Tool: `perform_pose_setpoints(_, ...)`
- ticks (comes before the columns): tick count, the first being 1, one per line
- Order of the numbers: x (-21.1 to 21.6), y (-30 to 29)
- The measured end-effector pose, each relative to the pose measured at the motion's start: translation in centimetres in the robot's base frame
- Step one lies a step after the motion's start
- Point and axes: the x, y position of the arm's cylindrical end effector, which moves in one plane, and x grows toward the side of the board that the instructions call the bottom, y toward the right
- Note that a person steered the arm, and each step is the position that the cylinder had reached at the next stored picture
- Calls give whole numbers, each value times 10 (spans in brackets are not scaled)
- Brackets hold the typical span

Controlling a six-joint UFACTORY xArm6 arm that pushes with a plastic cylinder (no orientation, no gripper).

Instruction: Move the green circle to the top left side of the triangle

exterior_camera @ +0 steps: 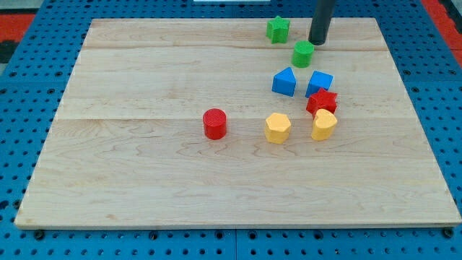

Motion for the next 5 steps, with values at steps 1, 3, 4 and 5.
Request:
perform_pose_setpoints(1,18,-25)
perform_pose_setpoints(3,40,-122)
perform_pose_setpoints(4,37,-98)
perform_pose_setpoints(5,57,-60)
